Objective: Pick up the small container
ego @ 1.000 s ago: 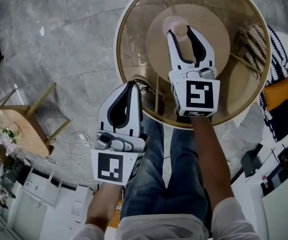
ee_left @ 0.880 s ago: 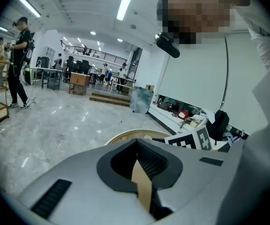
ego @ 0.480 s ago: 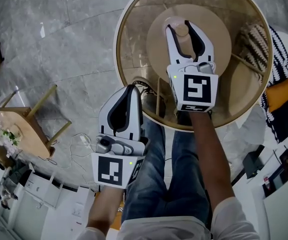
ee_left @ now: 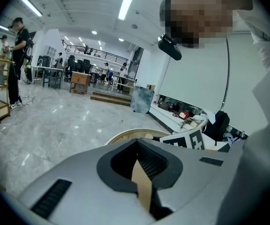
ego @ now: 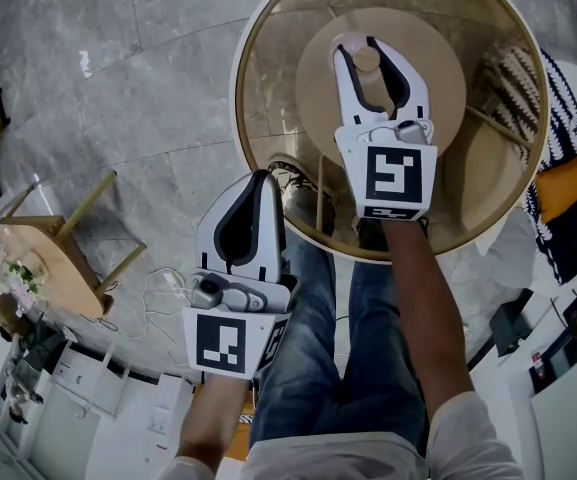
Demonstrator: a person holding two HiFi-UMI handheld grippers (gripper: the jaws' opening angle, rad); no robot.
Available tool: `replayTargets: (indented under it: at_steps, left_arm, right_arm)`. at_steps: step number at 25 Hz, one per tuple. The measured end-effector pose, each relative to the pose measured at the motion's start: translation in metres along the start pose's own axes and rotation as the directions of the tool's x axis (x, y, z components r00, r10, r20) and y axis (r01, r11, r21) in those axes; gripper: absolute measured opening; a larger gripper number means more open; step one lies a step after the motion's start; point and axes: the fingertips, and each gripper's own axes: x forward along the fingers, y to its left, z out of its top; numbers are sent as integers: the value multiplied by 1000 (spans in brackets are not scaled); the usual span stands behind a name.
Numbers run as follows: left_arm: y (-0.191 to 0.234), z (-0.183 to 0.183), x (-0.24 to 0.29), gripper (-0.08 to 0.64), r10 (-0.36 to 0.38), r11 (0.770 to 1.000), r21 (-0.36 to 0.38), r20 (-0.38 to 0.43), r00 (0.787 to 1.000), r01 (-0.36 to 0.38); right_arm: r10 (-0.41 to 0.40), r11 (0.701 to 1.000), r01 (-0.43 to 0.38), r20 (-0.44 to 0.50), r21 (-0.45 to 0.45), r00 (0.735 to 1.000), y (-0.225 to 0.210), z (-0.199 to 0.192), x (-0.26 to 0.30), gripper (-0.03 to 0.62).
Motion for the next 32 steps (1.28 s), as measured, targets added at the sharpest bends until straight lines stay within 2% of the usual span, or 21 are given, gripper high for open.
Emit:
replayTargets:
  at_steps: [14, 24, 29, 32]
  left_arm:
    - [-1, 17, -7, 15, 9, 1000, 24, 34, 999, -9]
    - [-19, 27, -13, 15, 9, 999, 37, 56, 998, -11]
    - [-38, 32, -19, 15, -4, 996, 94, 67, 998, -2]
    - [-47, 35, -24, 15, -5, 995, 101, 64, 998, -2]
  right_arm:
    - [38, 999, -38, -49, -4, 998, -3, -7, -14, 140]
    - [67, 998, -67, -58, -10, 996, -10, -4, -40, 140]
    - [81, 997, -82, -54, -16, 995, -14, 3, -56, 140]
    - [86, 996, -87, -56, -16, 995, -16, 8, -66, 140]
